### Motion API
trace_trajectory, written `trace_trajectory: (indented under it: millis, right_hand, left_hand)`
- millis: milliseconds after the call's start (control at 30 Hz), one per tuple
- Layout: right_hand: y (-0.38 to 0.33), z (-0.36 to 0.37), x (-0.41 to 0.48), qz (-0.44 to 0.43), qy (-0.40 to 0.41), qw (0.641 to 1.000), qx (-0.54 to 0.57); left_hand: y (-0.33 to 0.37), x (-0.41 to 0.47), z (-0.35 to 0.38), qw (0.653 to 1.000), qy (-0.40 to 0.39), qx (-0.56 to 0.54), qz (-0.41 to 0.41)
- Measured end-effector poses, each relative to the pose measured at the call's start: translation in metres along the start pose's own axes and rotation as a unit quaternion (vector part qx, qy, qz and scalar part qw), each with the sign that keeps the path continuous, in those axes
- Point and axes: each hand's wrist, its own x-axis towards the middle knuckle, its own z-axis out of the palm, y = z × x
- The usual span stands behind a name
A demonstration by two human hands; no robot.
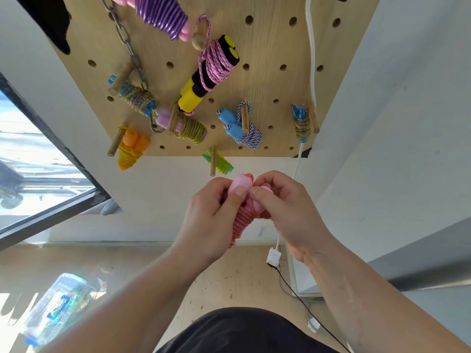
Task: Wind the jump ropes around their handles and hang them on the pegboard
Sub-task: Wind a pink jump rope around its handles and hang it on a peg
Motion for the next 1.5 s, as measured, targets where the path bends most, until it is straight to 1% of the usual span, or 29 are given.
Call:
trace_trajectory:
  millis: [167,300,400,467,533,633,700,800,900,1000,1067,1133,1200,1333,1433,1500]
  right_hand:
    - [-0.011,-0.01,0.001,0.026,-0.05,0.994,-0.095]
    - [-0.019,-0.015,-0.002,0.062,-0.087,0.985,-0.134]
    - [-0.027,-0.021,-0.004,0.082,-0.119,0.972,-0.184]
    - [-0.031,-0.023,-0.006,0.096,-0.139,0.963,-0.209]
    - [-0.034,-0.023,-0.007,0.089,-0.146,0.959,-0.224]
    - [-0.037,-0.018,-0.008,0.064,-0.136,0.959,-0.239]
    - [-0.036,-0.013,-0.01,0.045,-0.12,0.966,-0.226]
    - [-0.029,-0.002,-0.019,-0.008,-0.048,0.98,-0.191]
    - [-0.02,0.007,-0.033,-0.036,0.01,0.984,-0.175]
    - [-0.014,0.011,-0.04,-0.062,0.053,0.99,-0.116]
    - [-0.013,0.012,-0.04,-0.11,0.067,0.987,-0.1]
    - [-0.012,0.015,-0.039,-0.175,0.076,0.974,-0.123]
    - [-0.011,0.017,-0.036,-0.211,0.079,0.968,-0.113]
    - [-0.011,0.018,-0.03,-0.226,0.055,0.971,-0.049]
    - [-0.014,0.017,-0.024,-0.224,0.034,0.973,-0.035]
    - [-0.015,0.015,-0.021,-0.223,0.02,0.974,-0.038]
  left_hand:
    - [0.001,-0.002,-0.004,0.997,0.001,0.063,0.037]
    - [-0.001,-0.005,-0.008,0.991,-0.012,0.112,0.066]
    - [-0.004,-0.004,-0.011,0.988,-0.031,0.122,0.084]
    - [-0.002,-0.003,-0.014,0.984,-0.061,0.137,0.099]
    - [0.001,-0.001,-0.017,0.98,-0.084,0.142,0.116]
    - [0.002,0.002,-0.018,0.982,-0.084,0.116,0.123]
    - [0.003,0.001,-0.018,0.985,-0.087,0.095,0.118]
    - [0.006,0.002,-0.018,0.992,-0.076,0.033,0.098]
    - [0.007,0.003,-0.016,0.993,-0.066,0.025,0.09]
    - [0.006,0.002,-0.01,0.993,-0.065,0.016,0.095]
    - [0.006,0.002,-0.005,0.994,-0.05,0.019,0.101]
    - [0.008,0.003,-0.002,0.994,-0.042,0.007,0.098]
    - [0.01,0.006,-0.001,0.994,-0.037,0.0,0.102]
    - [0.009,0.007,0.0,0.994,-0.022,-0.003,0.108]
    - [0.009,0.006,0.001,0.993,-0.005,0.002,0.115]
    - [0.01,0.006,0.001,0.995,0.0,-0.004,0.104]
